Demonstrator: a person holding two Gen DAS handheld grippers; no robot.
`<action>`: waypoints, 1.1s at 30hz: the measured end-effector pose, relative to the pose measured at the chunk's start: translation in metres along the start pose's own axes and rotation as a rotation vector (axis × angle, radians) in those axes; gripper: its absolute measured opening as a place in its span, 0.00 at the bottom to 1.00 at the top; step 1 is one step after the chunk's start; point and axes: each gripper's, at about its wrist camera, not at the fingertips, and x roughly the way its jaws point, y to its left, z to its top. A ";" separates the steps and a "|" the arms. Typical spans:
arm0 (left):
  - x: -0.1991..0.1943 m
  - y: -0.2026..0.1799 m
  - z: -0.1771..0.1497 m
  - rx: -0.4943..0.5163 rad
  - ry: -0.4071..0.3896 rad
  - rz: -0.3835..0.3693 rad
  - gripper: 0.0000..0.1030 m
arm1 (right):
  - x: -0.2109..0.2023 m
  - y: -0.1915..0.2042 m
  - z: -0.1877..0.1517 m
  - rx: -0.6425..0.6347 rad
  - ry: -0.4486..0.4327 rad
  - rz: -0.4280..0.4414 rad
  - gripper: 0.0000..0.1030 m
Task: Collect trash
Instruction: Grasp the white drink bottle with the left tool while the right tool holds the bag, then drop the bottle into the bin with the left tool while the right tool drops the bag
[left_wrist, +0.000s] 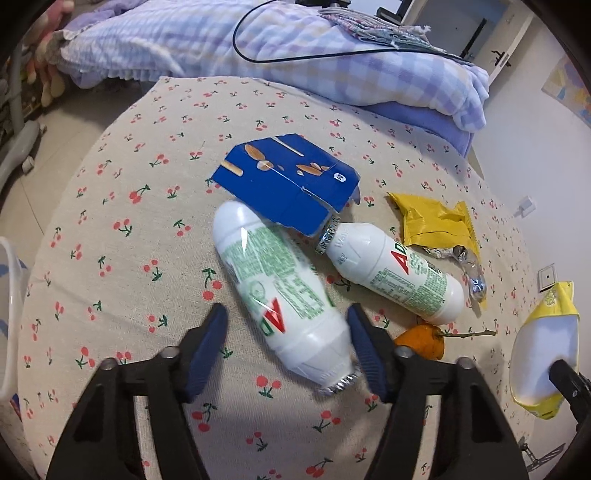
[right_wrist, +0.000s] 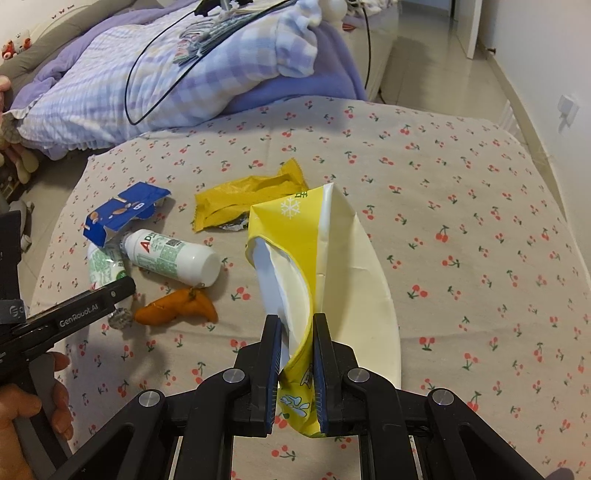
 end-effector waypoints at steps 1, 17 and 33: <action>-0.001 0.001 0.000 0.001 -0.001 0.004 0.48 | 0.000 0.000 0.000 0.000 -0.001 0.001 0.13; -0.058 0.035 -0.015 0.020 -0.022 -0.042 0.46 | -0.022 0.006 0.001 0.015 -0.053 0.023 0.13; -0.108 0.106 -0.024 -0.033 -0.066 -0.010 0.45 | -0.024 0.083 0.001 -0.081 -0.074 0.116 0.13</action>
